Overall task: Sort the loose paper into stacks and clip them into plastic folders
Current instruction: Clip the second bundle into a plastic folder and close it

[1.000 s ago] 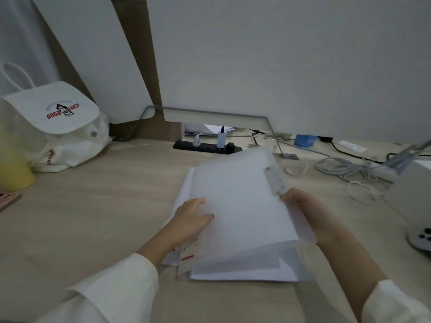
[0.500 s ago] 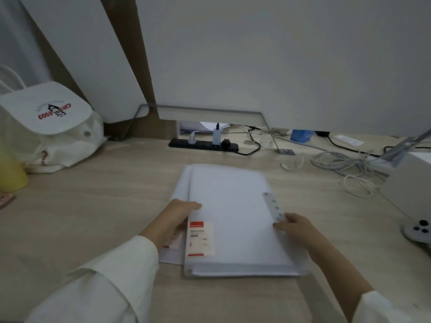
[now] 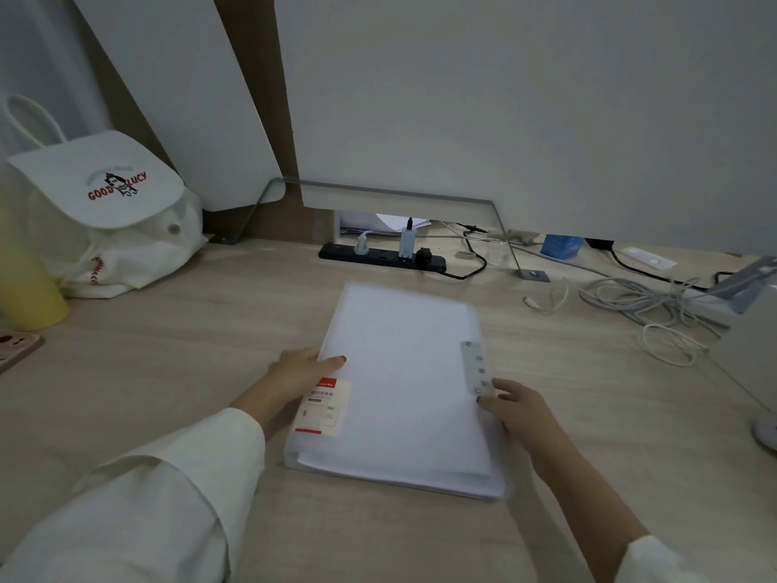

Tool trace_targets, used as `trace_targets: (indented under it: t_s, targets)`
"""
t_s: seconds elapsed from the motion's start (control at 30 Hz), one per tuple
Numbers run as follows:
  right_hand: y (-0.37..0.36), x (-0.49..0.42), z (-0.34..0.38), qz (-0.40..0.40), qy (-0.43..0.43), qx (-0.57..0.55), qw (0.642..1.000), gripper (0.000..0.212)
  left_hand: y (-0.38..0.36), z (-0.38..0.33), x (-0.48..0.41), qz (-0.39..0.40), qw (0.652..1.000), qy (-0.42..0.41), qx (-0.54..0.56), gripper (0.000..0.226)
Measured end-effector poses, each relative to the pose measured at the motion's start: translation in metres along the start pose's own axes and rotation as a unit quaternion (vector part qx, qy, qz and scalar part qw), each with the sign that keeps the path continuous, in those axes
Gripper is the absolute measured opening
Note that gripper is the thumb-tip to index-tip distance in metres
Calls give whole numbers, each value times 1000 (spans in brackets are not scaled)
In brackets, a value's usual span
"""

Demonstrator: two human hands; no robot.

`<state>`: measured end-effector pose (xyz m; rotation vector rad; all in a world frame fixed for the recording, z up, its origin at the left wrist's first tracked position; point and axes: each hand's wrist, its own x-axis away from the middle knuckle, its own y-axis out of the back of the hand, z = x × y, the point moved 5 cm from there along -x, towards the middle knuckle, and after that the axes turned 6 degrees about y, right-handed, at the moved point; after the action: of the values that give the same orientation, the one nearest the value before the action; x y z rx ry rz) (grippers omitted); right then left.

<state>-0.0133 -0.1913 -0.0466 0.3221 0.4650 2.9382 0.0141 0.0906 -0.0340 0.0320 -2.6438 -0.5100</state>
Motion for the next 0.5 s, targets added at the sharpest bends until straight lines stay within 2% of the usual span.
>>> trace_targets:
  t_s: [0.07,0.1,0.17,0.27,0.4,0.43,0.5]
  targets:
    - [-4,-2,0,20,-38,-35,998,58,-2,7,3,55,996,18,64,25]
    - [-5,-4,0,28,-54,-38,997,53,-3,9,3,75,994,21,73,26]
    - [-5,-4,3,26,-77,-50,995,37,-2,11,0,72,994,24,75,25]
    - [-6,-6,3,6,-100,-72,992,36,4,9,-1,53,994,30,86,25]
    - [-9,-5,5,22,-140,-120,983,5,5,17,-5,70,991,53,97,32]
    - [-10,-4,5,26,-149,-135,979,4,6,20,-8,65,991,52,103,33]
    - [-12,-4,7,32,-153,-156,975,14,11,24,-11,57,991,37,116,32]
